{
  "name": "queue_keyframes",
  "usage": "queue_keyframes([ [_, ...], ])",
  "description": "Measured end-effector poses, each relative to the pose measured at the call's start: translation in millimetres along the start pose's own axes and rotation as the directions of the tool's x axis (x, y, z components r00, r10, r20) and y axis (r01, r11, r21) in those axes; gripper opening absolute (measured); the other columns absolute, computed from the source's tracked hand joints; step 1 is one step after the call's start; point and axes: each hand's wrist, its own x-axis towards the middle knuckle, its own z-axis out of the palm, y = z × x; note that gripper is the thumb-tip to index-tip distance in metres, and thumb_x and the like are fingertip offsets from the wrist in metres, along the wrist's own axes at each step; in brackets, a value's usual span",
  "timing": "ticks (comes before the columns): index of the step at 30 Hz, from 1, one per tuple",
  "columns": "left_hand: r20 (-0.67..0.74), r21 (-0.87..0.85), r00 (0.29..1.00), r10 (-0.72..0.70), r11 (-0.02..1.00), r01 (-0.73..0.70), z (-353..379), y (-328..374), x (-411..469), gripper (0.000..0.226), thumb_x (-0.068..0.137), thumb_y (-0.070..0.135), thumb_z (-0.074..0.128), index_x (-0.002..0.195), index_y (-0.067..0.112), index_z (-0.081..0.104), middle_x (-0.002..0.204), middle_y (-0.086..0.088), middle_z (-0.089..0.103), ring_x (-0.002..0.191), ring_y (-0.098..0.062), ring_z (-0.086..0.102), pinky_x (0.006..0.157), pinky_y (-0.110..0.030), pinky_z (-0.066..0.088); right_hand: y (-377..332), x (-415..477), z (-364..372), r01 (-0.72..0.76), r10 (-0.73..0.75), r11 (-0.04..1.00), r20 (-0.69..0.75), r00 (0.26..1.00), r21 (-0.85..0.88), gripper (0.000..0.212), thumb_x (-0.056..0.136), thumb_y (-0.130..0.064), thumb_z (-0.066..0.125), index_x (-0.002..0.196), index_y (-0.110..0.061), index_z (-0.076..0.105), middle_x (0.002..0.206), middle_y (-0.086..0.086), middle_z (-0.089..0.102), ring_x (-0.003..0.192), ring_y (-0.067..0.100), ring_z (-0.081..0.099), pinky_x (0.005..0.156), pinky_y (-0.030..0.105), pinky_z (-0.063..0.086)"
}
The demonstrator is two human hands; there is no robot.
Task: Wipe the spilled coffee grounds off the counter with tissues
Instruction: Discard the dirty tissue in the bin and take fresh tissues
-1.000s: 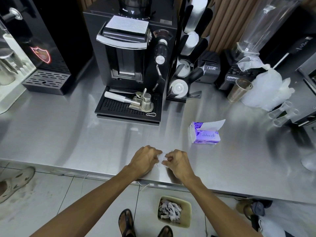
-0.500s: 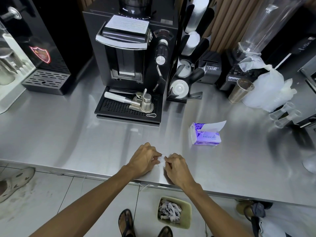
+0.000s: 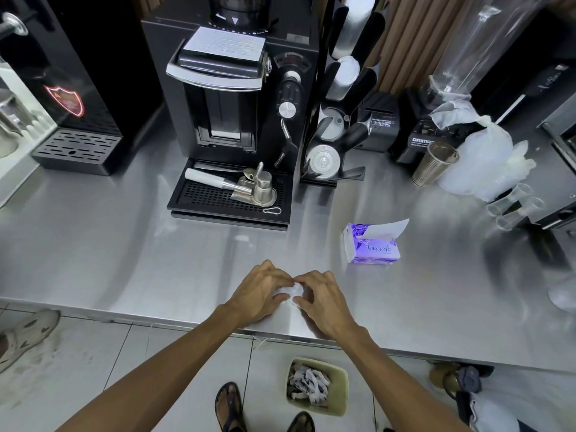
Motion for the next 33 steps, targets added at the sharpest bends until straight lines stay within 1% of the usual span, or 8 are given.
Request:
queue_keyframes([
  [6, -0.061, -0.088, 0.983, -0.173, 0.982, 0.168, 4.2, 2.6, -4.9, 0.032, 0.09, 0.041, 0.06, 0.119, 0.027, 0.059, 0.11, 0.0, 0.057, 0.102, -0.016, 0.05, 0.091, -0.03, 0.045, -1.4, -0.3, 2.3, 0.016, -0.017, 1.0, -0.057, 0.998, -0.027, 0.031, 0.09, -0.031, 0.063, 0.12, -0.023, 0.063, 0.114, -0.009, 0.065, 0.103, 0.014, 0.045, 0.084, 0.022, 0.04],
  [8, -0.083, -0.059, 0.987, -0.136, 0.99, 0.131, 6.0, 1.0, -4.7, 0.031, 0.091, 0.04, 0.061, 0.117, 0.024, 0.066, 0.108, 0.002, 0.065, 0.101, -0.014, 0.05, 0.093, -0.032, 0.046, -1.7, -0.7, 1.6, 0.024, -0.026, 0.999, -0.075, 0.997, -0.02, 0.03, 0.088, -0.029, 0.066, 0.118, -0.023, 0.063, 0.112, -0.009, 0.066, 0.102, 0.015, 0.046, 0.083, 0.024, 0.043],
  [11, -0.1, -0.017, 0.994, -0.046, 0.999, 0.045, 7.3, -2.4, -5.3, 0.023, 0.091, 0.035, 0.064, 0.11, 0.024, 0.072, 0.107, 0.013, 0.071, 0.095, -0.009, 0.049, 0.088, -0.032, 0.046, -0.5, -1.8, 2.7, 0.042, -0.045, 0.999, -0.084, 0.995, -0.033, 0.025, 0.089, -0.03, 0.067, 0.112, -0.023, 0.069, 0.106, -0.009, 0.068, 0.096, 0.014, 0.046, 0.078, 0.02, 0.041],
  [16, -0.02, -0.027, 1.0, -0.007, 1.0, 0.006, -0.9, -9.8, -7.7, 0.027, 0.092, 0.039, 0.061, 0.115, 0.031, 0.071, 0.118, 0.021, 0.065, 0.097, -0.005, 0.044, 0.091, -0.021, 0.038, 5.5, -4.5, 5.0, 0.051, -0.056, 0.997, -0.09, 0.994, -0.061, 0.027, 0.088, -0.032, 0.065, 0.115, -0.026, 0.07, 0.107, -0.01, 0.063, 0.098, 0.016, 0.046, 0.08, 0.019, 0.041],
  [20, 0.054, -0.006, 0.998, 0.016, 1.0, -0.015, -7.6, -14.0, -5.7, 0.031, 0.091, 0.041, 0.062, 0.12, 0.032, 0.068, 0.124, 0.024, 0.061, 0.099, -0.003, 0.039, 0.092, -0.017, 0.031, 5.9, -5.6, 2.1, 0.092, -0.098, 0.991, -0.07, 0.993, -0.092, 0.033, 0.085, -0.038, 0.063, 0.115, -0.026, 0.07, 0.105, -0.012, 0.062, 0.094, 0.017, 0.048, 0.08, 0.026, 0.048],
  [27, 0.006, -0.016, 1.0, -0.028, 0.999, 0.028, -5.5, -7.6, -1.3, 0.035, 0.085, 0.037, 0.07, 0.119, 0.031, 0.068, 0.109, 0.018, 0.068, 0.094, -0.008, 0.046, 0.089, -0.027, 0.043, 7.4, -0.7, -1.9, 0.108, -0.112, 0.988, -0.032, 0.993, -0.108, 0.036, 0.084, -0.044, 0.067, 0.115, -0.027, 0.07, 0.107, -0.012, 0.064, 0.096, 0.015, 0.044, 0.085, 0.031, 0.045],
  [31, -0.006, -0.064, 0.993, -0.12, 0.991, 0.12, -5.6, -6.1, -0.8, 0.04, 0.083, 0.037, 0.073, 0.12, 0.035, 0.058, 0.097, 0.013, 0.05, 0.094, -0.013, 0.049, 0.088, -0.026, 0.045, 5.7, 4.2, -1.4, 0.097, -0.101, 0.987, -0.026, 0.995, -0.13, 0.035, 0.086, -0.042, 0.066, 0.116, -0.025, 0.07, 0.108, -0.009, 0.065, 0.098, 0.016, 0.044, 0.088, 0.031, 0.043],
  [33, -0.003, -0.059, 0.994, -0.112, 0.992, 0.112, -4.2, -6.8, 0.9, 0.041, 0.082, 0.04, 0.072, 0.119, 0.038, 0.054, 0.099, 0.015, 0.056, 0.094, -0.011, 0.048, 0.089, -0.026, 0.046, 5.5, 6.8, -1.4, 0.104, -0.109, 0.985, -0.028, 0.994, -0.138, 0.033, 0.086, -0.042, 0.066, 0.114, -0.024, 0.071, 0.107, -0.008, 0.066, 0.097, 0.017, 0.045, 0.086, 0.032, 0.043],
])
